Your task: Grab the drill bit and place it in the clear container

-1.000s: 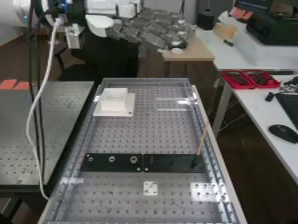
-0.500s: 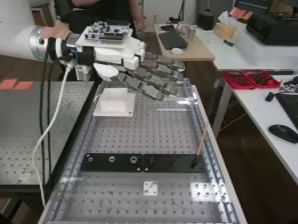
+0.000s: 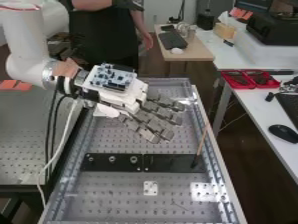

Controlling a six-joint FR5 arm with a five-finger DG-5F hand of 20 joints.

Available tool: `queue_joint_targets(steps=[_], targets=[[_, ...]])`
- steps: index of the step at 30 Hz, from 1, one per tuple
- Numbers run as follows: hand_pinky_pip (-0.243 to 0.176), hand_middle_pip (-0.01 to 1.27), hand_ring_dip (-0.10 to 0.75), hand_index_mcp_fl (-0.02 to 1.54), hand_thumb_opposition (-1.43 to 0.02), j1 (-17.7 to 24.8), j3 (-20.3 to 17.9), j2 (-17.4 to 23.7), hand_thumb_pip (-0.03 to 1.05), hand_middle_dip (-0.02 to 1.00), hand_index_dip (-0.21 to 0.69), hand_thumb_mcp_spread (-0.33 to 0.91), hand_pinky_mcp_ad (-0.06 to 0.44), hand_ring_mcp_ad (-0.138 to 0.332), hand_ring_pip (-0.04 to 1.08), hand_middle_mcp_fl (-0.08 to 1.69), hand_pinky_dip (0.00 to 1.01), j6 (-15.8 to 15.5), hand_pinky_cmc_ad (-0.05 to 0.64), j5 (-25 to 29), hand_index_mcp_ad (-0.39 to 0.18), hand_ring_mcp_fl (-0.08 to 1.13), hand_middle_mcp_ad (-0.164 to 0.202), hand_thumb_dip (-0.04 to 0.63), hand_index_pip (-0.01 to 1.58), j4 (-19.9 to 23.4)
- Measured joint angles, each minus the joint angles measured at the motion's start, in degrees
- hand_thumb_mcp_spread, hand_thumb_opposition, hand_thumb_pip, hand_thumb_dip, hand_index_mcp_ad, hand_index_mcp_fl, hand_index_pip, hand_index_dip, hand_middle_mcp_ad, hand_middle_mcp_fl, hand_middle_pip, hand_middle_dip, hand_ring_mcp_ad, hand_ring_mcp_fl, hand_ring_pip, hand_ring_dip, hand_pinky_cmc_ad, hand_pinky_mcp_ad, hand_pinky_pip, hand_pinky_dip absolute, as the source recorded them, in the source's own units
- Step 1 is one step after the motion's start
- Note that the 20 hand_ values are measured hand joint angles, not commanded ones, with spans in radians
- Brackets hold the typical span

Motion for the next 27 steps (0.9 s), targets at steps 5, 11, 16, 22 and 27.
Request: queue_joint_targets(steps=[5, 11, 16, 22, 27], targets=[[-0.105, 0.16, -0.016, 0.01, -0.73, -0.2, -0.8, -1.9, 0.23, 0.04, 0.082, 0.31, 0.264, 0.300, 0.09, 0.01, 0.28, 0.6, 0.367, 2.8, 0.016, 0.04, 0.148, 0.016, 0.08, 2.3], [-0.110, 0.14, -0.016, 0.02, -0.73, -0.2, -1.8, -3.8, 0.23, 0.03, 0.115, 0.35, 0.264, 0.288, 0.08, 0.00, 0.24, 0.5, 0.353, 6.0, 0.000, 0.01, 0.147, 0.023, 0.08, 5.9], [-0.110, 0.14, -0.016, 0.02, -0.73, 0.0, -1.8, -5.3, 0.23, 0.04, 0.134, 0.37, 0.253, 0.286, 0.08, 0.00, 0.23, -0.3, 0.349, 7.2, -0.038, 0.01, 0.148, 0.023, 0.08, 7.2], [-0.110, 0.14, -0.016, 0.04, -0.73, 0.0, -0.8, -7.4, 0.23, 0.04, 0.161, 0.38, 0.257, 0.255, 0.08, 0.00, 0.20, -0.7, 0.351, 8.0, -0.054, 0.01, 0.148, 0.023, 0.09, 8.0], [-0.110, 0.14, -0.016, 0.04, -0.73, 0.0, -0.5, -7.8, 0.23, 0.05, 0.176, 0.38, 0.257, 0.241, 0.08, 0.00, 0.19, -0.4, 0.356, 8.1, -0.058, 0.01, 0.145, 0.023, 0.09, 8.2]])
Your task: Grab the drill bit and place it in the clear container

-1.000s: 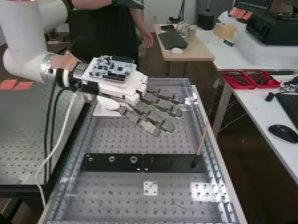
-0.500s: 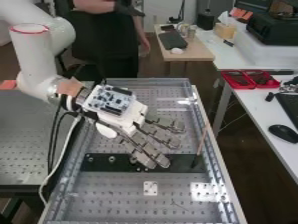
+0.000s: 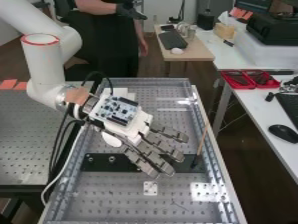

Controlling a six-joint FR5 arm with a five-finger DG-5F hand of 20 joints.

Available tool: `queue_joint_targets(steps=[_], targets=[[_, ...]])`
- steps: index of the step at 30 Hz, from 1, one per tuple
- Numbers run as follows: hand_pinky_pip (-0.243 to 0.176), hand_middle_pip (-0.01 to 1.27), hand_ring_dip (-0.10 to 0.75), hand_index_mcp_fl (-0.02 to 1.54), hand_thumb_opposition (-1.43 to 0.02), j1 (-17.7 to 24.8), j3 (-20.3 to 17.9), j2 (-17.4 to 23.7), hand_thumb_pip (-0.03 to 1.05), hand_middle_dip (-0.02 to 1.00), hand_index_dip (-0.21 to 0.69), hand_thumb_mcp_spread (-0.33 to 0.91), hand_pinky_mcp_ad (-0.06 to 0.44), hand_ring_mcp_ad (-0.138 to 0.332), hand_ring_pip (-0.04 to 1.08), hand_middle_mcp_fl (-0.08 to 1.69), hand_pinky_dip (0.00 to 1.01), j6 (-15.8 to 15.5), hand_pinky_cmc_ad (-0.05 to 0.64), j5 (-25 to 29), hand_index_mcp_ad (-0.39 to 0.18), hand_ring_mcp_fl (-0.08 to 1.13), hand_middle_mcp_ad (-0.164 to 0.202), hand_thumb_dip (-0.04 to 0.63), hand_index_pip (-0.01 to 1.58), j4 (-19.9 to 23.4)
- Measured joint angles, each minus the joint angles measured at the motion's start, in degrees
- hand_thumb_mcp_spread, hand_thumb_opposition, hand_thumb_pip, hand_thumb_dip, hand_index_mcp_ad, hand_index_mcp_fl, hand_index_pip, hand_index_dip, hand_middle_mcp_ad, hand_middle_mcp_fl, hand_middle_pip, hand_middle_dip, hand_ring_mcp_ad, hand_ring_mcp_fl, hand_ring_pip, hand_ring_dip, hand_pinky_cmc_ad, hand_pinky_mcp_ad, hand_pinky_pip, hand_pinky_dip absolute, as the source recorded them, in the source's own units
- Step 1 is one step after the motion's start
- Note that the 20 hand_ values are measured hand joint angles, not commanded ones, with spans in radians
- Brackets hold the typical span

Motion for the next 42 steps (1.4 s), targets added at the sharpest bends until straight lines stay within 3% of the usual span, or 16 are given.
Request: queue_joint_targets(steps=[11, 19, 25, 33, 42], targets=[[-0.110, 0.14, -0.016, 0.04, -0.73, 0.1, 0.0, -0.7, 0.24, 0.05, 0.176, 0.38, 0.255, 0.244, 0.08, 0.00, 0.19, -0.5, 0.356, 1.5, -0.070, 0.01, 0.138, 0.024, 0.09, 1.8], [-0.110, 0.14, -0.016, 0.07, -0.73, 0.0, 2.1, -3.4, 0.25, 0.06, 0.188, 0.43, 0.253, 0.239, 0.08, 0.00, 0.19, -1.5, 0.356, 2.7, -0.072, 0.01, 0.126, 0.054, 0.10, 2.6], [-0.110, 0.14, -0.014, 0.14, -0.73, -0.5, 3.2, -4.8, 0.32, 0.06, 0.239, 0.46, 0.244, 0.227, 0.08, 0.00, 0.19, -3.0, 0.356, 3.3, -0.086, 0.01, 0.106, 0.113, 0.29, 4.2], [-0.110, 0.14, -0.014, 0.28, -0.75, -0.8, 4.8, -6.4, 0.35, 0.09, 0.250, 0.49, 0.243, 0.213, 0.08, 0.02, 0.19, -4.5, 0.356, 3.3, -0.105, 0.01, 0.110, 0.164, 0.64, 4.4], [-0.110, 0.14, -0.014, 0.32, -0.77, -0.7, 6.1, -7.4, 0.35, 0.10, 0.250, 0.49, 0.230, 0.206, 0.08, 0.04, 0.19, -4.8, 0.351, 2.7, -0.120, 0.01, 0.110, 0.188, 0.79, 4.4]])
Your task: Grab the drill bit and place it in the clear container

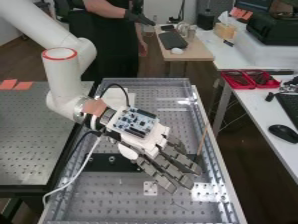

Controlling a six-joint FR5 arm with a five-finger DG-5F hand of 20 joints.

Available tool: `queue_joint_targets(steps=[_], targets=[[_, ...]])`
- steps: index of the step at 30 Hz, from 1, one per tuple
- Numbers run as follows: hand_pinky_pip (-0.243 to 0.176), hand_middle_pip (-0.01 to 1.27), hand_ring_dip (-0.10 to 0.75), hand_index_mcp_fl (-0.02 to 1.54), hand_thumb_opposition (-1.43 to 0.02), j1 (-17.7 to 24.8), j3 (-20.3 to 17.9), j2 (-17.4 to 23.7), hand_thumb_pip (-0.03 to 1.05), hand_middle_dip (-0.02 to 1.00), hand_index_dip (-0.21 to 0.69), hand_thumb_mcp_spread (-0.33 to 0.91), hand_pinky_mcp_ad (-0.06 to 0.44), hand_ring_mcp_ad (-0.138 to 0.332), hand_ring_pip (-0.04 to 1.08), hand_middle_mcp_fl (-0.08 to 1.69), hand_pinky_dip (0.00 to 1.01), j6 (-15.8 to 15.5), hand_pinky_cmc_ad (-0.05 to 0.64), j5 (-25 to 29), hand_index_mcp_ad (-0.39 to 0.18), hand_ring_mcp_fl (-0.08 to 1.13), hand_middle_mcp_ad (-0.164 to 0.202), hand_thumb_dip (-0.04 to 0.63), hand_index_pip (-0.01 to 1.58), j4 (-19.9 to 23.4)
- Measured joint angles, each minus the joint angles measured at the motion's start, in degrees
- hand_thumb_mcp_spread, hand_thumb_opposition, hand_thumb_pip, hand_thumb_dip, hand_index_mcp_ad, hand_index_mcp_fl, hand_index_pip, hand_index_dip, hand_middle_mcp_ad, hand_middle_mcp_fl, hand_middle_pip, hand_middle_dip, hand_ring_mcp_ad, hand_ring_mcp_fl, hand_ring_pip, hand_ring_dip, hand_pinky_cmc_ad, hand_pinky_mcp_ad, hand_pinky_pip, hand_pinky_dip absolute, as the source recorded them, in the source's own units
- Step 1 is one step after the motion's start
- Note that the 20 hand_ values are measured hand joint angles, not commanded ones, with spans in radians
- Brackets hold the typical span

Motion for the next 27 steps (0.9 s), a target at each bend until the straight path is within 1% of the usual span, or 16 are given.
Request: queue_joint_targets(steps=[1, 2, 4, 5, 7, 8, 9, 12, 13, 15, 18, 21, 25, 27], targets=[[-0.106, 0.14, -0.014, 0.32, -0.77, 0.0, 0.1, -0.1, 0.35, 0.10, 0.250, 0.49, 0.232, 0.195, 0.08, 0.03, 0.19, 0.0, 0.351, 0.0, -0.117, 0.01, 0.094, 0.188, 0.80, 0.3], [-0.106, 0.14, -0.014, 0.32, -0.77, 0.1, 0.1, -0.1, 0.35, 0.11, 0.250, 0.49, 0.232, 0.194, 0.08, 0.04, 0.19, 0.0, 0.351, 0.1, -0.122, 0.01, 0.091, 0.188, 0.81, 0.5], [-0.110, 0.14, -0.014, 0.37, -0.77, 0.1, 0.2, -0.2, 0.35, 0.11, 0.250, 0.49, 0.232, 0.194, 0.08, 0.05, 0.19, -0.1, 0.351, 0.1, -0.122, 0.01, 0.091, 0.188, 0.84, 1.0], [-0.110, 0.14, -0.014, 0.38, -0.79, 0.1, 0.3, -0.3, 0.34, 0.11, 0.250, 0.51, 0.232, 0.194, 0.08, 0.05, 0.19, -0.1, 0.349, 0.1, -0.126, 0.01, 0.091, 0.188, 0.86, 1.2], [-0.110, 0.14, -0.014, 0.37, -0.79, 0.2, 0.5, -0.6, 0.34, 0.11, 0.250, 0.50, 0.227, 0.194, 0.08, 0.06, 0.19, -0.1, 0.346, 0.2, -0.138, 0.01, 0.093, 0.188, 0.88, 1.4], [-0.110, 0.14, -0.014, 0.39, -0.79, 0.1, 0.7, -0.8, 0.34, 0.11, 0.250, 0.51, 0.216, 0.190, 0.08, 0.05, 0.19, 0.1, 0.344, 0.3, -0.143, 0.01, 0.082, 0.188, 0.90, 1.4], [-0.110, 0.14, -0.014, 0.40, -0.79, 0.1, 0.9, -0.9, 0.34, 0.11, 0.250, 0.51, 0.216, 0.188, 0.08, 0.08, 0.19, 0.2, 0.349, 0.3, -0.140, 0.01, 0.080, 0.188, 0.91, 1.4], [-0.110, 0.14, -0.014, 0.42, -0.79, 0.1, 1.3, -1.3, 0.33, 0.13, 0.250, 0.52, 0.216, 0.192, 0.08, 0.12, 0.19, 0.4, 0.349, 0.4, -0.140, 0.01, 0.080, 0.188, 0.93, 1.5], [-0.110, 0.14, -0.014, 0.43, -0.79, 0.1, 1.3, -1.4, 0.33, 0.13, 0.250, 0.54, 0.215, 0.192, 0.08, 0.12, 0.19, 0.5, 0.351, 0.4, -0.140, 0.01, 0.080, 0.188, 0.95, 1.5], [-0.110, 0.14, -0.014, 0.43, -0.79, 0.1, 1.5, -1.5, 0.33, 0.12, 0.250, 0.54, 0.215, 0.192, 0.08, 0.12, 0.19, 0.6, 0.328, 0.3, -0.152, 0.01, 0.084, 0.188, 0.96, 1.6], [-0.106, 0.14, -0.014, 0.42, -0.80, 0.0, 1.8, -1.9, 0.33, 0.13, 0.250, 0.54, 0.215, 0.192, 0.08, 0.12, 0.19, 0.6, 0.333, 0.1, -0.154, 0.01, 0.084, 0.188, 0.98, 1.5], [-0.106, 0.14, -0.014, 0.42, -0.80, -0.2, 2.2, -2.2, 0.33, 0.13, 0.250, 0.54, 0.195, 0.192, 0.09, 0.12, 0.19, 0.5, 0.330, -0.2, -0.154, 0.01, 0.084, 0.188, 1.00, 1.3], [-0.106, 0.14, -0.014, 0.42, -0.81, -0.3, 2.5, -2.4, 0.33, 0.13, 0.250, 0.54, 0.195, 0.192, 0.09, 0.12, 0.19, 0.3, 0.321, -0.5, -0.154, 0.01, 0.080, 0.188, 1.01, 1.2], [-0.106, 0.14, -0.014, 0.42, -0.82, -0.3, 2.8, -2.7, 0.34, 0.13, 0.250, 0.54, 0.197, 0.192, 0.08, 0.13, 0.19, 0.1, 0.321, -0.7, -0.154, 0.01, 0.080, 0.201, 1.00, 1.2]])
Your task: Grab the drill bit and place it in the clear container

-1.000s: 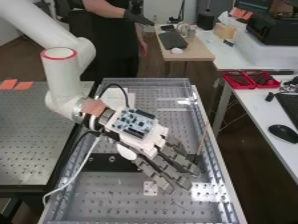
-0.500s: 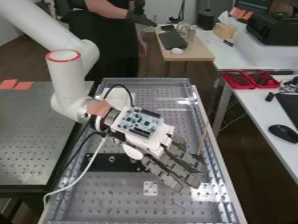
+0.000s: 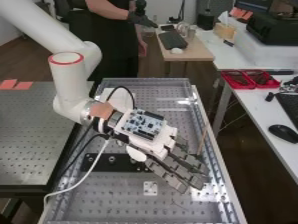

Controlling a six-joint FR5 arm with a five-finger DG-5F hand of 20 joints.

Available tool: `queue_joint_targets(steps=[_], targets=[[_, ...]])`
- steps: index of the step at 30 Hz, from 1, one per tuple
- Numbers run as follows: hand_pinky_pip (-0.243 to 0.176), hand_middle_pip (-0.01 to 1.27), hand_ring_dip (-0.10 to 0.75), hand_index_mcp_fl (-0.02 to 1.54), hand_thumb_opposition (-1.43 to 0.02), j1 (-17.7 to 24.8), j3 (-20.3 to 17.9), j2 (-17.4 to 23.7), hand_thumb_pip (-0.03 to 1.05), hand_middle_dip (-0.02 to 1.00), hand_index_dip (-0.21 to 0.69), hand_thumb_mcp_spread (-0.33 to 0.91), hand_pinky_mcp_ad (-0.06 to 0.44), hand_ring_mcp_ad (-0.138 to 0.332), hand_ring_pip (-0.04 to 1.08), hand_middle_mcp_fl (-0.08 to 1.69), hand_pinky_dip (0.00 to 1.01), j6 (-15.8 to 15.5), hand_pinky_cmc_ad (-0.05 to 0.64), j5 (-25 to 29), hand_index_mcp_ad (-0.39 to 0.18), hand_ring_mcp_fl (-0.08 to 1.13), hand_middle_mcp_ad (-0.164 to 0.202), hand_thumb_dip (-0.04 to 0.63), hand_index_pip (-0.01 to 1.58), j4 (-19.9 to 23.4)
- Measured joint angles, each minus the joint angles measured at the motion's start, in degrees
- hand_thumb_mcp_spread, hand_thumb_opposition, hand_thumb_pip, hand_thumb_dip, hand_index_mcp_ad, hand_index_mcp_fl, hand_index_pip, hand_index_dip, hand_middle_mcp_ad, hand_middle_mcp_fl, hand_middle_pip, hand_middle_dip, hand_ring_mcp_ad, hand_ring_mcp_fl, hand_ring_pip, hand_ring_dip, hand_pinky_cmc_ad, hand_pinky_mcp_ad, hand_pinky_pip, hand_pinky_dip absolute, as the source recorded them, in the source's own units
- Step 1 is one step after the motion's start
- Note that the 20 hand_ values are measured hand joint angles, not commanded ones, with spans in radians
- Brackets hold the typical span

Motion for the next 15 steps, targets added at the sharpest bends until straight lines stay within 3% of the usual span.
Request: queue_joint_targets(steps=[10, 15], targets=[[-0.105, 0.14, -0.012, 0.46, -0.82, -0.3, 0.9, -0.8, 0.33, 0.14, 0.246, 0.55, 0.188, 0.190, 0.10, 0.14, 0.19, -0.6, 0.312, -0.7, -0.168, 0.01, 0.065, 0.206, 1.01, -0.1], [-0.089, 0.14, -0.012, 0.62, -0.85, -0.4, 1.0, -0.9, 0.39, 0.14, 0.246, 0.63, 0.182, 0.190, 0.10, 0.14, 0.19, -0.8, 0.312, -0.9, -0.218, 0.01, 0.066, 0.220, 1.14, 0.0]])
